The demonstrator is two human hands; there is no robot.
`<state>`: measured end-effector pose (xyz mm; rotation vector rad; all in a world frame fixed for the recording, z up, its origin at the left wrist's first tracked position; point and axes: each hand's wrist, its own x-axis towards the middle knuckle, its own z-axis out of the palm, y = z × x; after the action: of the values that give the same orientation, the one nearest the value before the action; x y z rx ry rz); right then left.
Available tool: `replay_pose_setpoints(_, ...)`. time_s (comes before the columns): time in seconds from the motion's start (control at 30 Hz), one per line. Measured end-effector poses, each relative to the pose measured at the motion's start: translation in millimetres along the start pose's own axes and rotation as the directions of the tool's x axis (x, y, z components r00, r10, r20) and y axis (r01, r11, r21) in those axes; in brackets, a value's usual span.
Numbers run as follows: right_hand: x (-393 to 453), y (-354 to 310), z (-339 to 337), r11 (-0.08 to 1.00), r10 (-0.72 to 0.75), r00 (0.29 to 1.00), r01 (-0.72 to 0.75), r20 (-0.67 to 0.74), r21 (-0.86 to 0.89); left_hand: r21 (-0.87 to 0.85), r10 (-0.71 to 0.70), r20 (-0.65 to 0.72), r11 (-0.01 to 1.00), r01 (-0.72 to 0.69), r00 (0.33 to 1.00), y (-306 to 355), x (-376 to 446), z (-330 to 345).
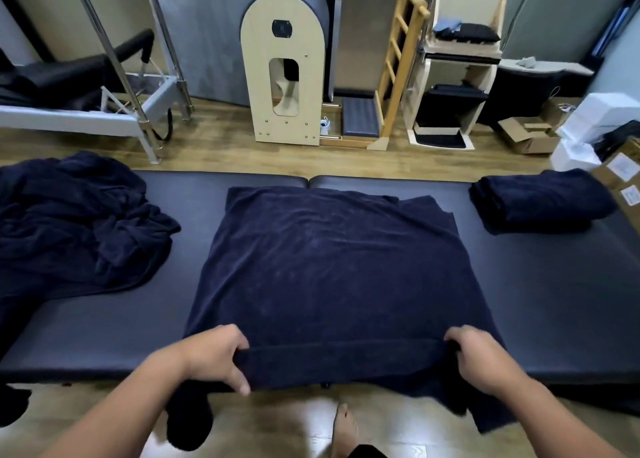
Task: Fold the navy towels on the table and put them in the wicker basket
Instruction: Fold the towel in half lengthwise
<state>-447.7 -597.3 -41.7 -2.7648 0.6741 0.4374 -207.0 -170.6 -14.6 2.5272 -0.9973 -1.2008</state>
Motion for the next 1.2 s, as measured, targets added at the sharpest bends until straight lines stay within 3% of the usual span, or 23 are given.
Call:
replay_pose_setpoints(0.1, 31, -9, -31, 0.997, -0.052, 0.992, 0.057, -0.116, 0.043, 0.13, -0.029, -0.005, 0.991, 0.03, 1.0, -5, 14, -38)
replay_pose_setpoints(0.3, 106, -10, -72, 0.995, -0.027, 0.98, 0.045, -0.196, 0.09, 0.228, -0.132, -0.253, 0.955, 0.191, 0.959, -6, 71, -122)
replay_pose_setpoints(0.43, 174, -8, -87, 0.997, -0.035, 0.955, 0.055, -0.295, 0.058, 0.258, -0.171, -0.586, 0.887, 0.382, 0.792, 9, 122, -152)
replay_pose_setpoints(0.5, 202, -9, -88, 1.0, -0.019, 0.916, 0.024, -0.4, 0.009, 0.274, -0.152, -0.673, 0.858, 0.435, 0.724, 12, 141, -147)
replay_pose_setpoints(0.53, 211, -10, -85, 0.999, -0.033, 0.904, 0.021, -0.426, -0.033, 0.31, -0.11, -0.681, 0.852, 0.422, 0.724, 13, 148, -141)
replay_pose_setpoints(0.6, 218, -16, -74, 0.992, -0.115, 0.903, 0.081, -0.413, -0.099, 0.437, 0.065, -0.639, 0.851, 0.292, 0.766, 16, 153, -120)
replay_pose_setpoints(0.67, 212, -21, -58, 0.964, -0.263, 0.889, 0.224, -0.376, -0.145, 0.532, 0.165, -0.468, 0.837, 0.127, 0.868, 24, 153, -96)
replay_pose_setpoints(0.77, 180, -21, -27, 0.875, -0.479, 0.844, 0.434, -0.243, -0.215, 0.585, 0.043, -0.175, 0.808, 0.068, 0.984, 36, 147, -60)
replay_pose_setpoints(0.83, 153, -15, -5, 0.838, -0.532, 0.832, 0.491, -0.157, -0.236, 0.617, -0.004, -0.151, 0.781, 0.098, 0.988, 40, 145, -49)
replay_pose_setpoints(0.97, 115, 2, 19, 0.924, -0.364, 0.917, 0.333, -0.166, -0.186, 0.614, 0.011, -0.189, 0.781, 0.11, 0.982, 47, 143, -50)
replay_pose_setpoints(1.1, 107, 3, 23, 0.955, -0.238, 0.955, 0.197, -0.176, -0.223, 0.558, 0.011, -0.216, 0.822, 0.114, 0.976, 46, 141, -46)
replay_pose_setpoints(1.2, 104, -3, 23, 0.972, -0.131, 0.987, 0.11, -0.091, -0.209, 0.477, 0.019, -0.183, 0.876, 0.072, 0.983, 44, 133, -38)
